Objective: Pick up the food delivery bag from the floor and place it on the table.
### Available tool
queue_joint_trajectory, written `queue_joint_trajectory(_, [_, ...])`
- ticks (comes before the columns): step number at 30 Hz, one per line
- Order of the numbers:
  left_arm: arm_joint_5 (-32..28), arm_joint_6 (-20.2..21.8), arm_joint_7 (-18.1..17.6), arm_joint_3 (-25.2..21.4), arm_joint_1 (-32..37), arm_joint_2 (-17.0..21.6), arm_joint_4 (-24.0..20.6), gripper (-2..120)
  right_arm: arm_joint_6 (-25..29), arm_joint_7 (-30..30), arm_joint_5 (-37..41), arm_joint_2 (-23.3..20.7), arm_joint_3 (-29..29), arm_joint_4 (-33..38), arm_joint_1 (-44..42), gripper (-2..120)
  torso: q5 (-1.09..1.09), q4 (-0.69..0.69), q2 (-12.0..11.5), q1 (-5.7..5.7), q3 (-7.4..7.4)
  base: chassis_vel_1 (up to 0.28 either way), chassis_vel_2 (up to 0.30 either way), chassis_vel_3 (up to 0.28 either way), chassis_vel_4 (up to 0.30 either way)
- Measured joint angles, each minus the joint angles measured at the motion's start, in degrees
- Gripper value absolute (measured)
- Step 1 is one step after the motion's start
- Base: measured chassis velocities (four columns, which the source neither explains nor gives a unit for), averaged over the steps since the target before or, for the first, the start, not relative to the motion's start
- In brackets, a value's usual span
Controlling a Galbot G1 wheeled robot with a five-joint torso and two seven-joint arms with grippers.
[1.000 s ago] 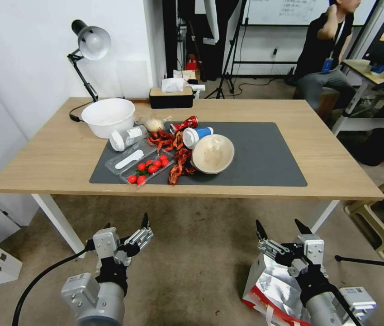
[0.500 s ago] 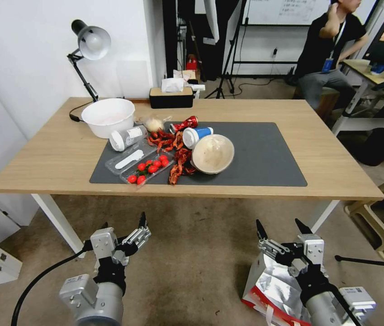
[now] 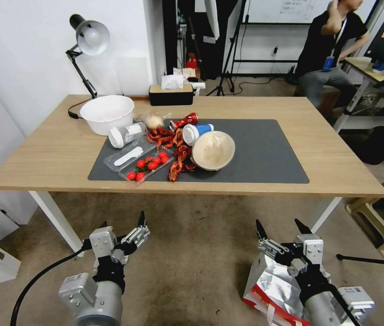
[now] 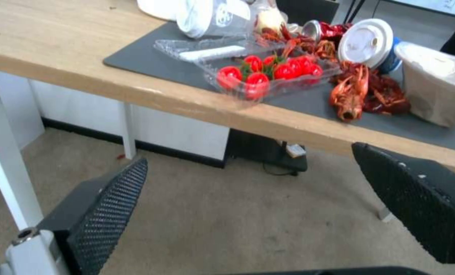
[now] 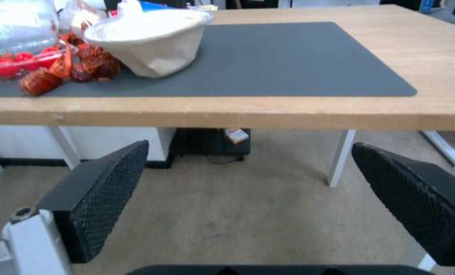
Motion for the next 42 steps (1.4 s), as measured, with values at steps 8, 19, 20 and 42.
queue_joint_trajectory(8, [0.1, -0.2, 0.2, -0.2, -0.1, 0.1, 0.1, 100, 0.0, 0.0, 0.0, 0.1, -0.1, -0.4, 0.2, 100, 0.0, 0.0, -2.4, -1.09, -1.33, 0.0, 0.0, 0.0, 0.0])
queue_joint_trajectory(19, [0.6, -0.6, 0.3, -0.3, 0.0, 0.1, 0.2, 100, 0.3, -0.1, -0.1, 0.3, -0.4, -1.1, 0.2, 100, 0.0, 0.0, -5.6, -2.43, -3.15, 0.0, 0.0, 0.0, 0.0])
queue_joint_trajectory(20, [0.6, -0.6, 0.3, -0.3, 0.1, 0.1, 0.2, 100, 0.3, -0.1, -0.1, 0.3, -0.5, -1.2, 0.2, 100, 0.0, 0.0, -5.9, -2.56, -3.31, 0.0, 0.0, 0.0, 0.0])
queue_joint_trajectory(42, [1.3, -0.7, 0.5, -0.7, 0.5, -0.4, -0.3, 100, 0.4, -0.1, 0.0, 0.1, -0.7, -1.3, 0.0, 100, 0.0, 0.0, -11.6, -5.02, -6.57, 0.0, 0.0, 0.0, 0.0])
